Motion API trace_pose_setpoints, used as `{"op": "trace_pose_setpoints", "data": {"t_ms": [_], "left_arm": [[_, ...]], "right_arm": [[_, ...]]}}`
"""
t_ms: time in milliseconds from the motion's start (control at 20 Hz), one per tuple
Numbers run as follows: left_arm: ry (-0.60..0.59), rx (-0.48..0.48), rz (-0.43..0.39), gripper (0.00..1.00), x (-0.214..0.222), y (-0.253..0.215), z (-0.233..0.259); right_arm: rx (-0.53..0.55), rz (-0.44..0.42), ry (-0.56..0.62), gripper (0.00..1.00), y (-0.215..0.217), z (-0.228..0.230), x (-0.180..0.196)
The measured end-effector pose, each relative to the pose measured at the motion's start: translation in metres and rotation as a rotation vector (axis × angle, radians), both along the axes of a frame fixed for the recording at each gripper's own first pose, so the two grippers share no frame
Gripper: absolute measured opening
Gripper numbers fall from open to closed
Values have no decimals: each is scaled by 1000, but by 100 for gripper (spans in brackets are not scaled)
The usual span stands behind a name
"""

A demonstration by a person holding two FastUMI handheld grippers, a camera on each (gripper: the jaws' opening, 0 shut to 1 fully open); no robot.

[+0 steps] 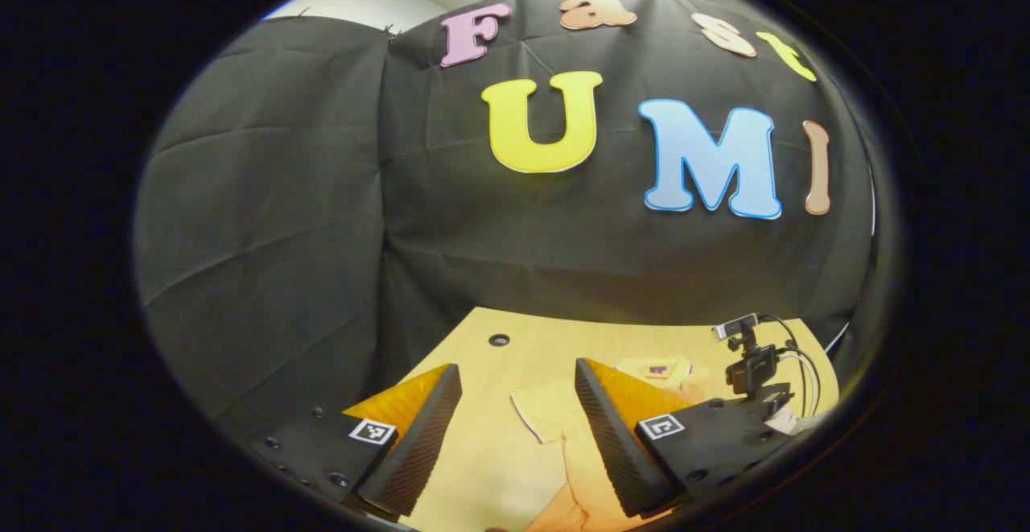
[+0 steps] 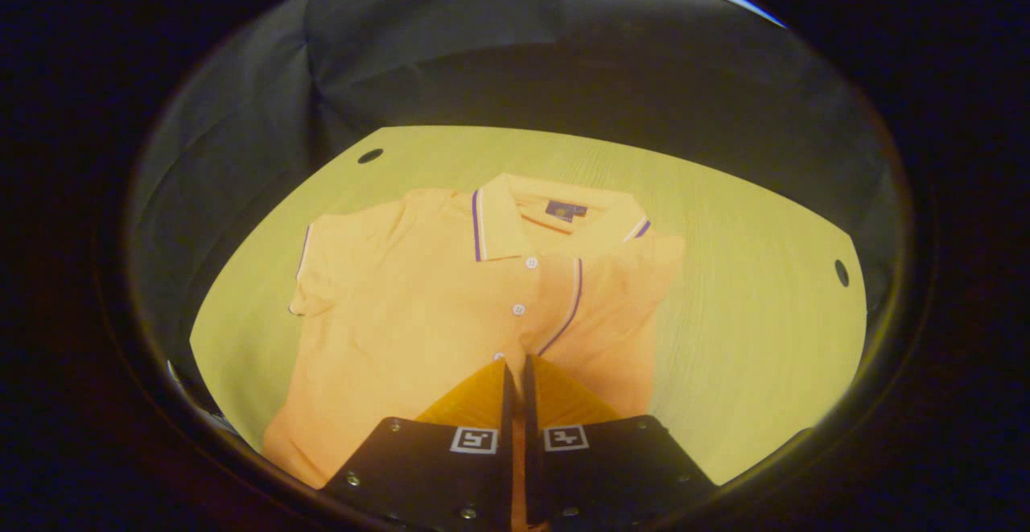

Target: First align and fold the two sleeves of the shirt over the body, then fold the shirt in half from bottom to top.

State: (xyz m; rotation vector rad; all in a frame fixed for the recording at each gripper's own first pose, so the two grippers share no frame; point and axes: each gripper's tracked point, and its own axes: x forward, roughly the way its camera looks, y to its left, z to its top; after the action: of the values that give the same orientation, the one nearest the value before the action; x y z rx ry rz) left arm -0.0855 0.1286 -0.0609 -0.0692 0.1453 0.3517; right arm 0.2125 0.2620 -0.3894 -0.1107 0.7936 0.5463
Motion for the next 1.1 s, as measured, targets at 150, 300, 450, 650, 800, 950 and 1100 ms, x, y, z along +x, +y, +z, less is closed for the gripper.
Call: {"op": "trace_pose_setpoints", "data": {"t_ms": [150,300,450,650,800,950,1100], "left_arm": [[4,-6,-12,94,5,-2,-1],[6,-12,-27,94,10,-6,-4],[8,-28,-41,96,17,-8,-7],[26,-39,-65,96,29,-10,-19],[34,-46,-78,96,44,-7,-29],[45,-16,-85,95,62,2,-45],[77,11,-114,94,88,9,-71]], "right_arm": [[-7,-16,6,14,-6,-1,-2],[15,-43,-1,35,-11,6,0],[54,-73,-24,45,-18,26,0],[105,-121,-86,50,-30,62,1],[152,-155,-137,50,-41,93,-6],[207,-182,-191,50,-50,129,-18],[266,-217,-235,49,-59,161,-34]]}}
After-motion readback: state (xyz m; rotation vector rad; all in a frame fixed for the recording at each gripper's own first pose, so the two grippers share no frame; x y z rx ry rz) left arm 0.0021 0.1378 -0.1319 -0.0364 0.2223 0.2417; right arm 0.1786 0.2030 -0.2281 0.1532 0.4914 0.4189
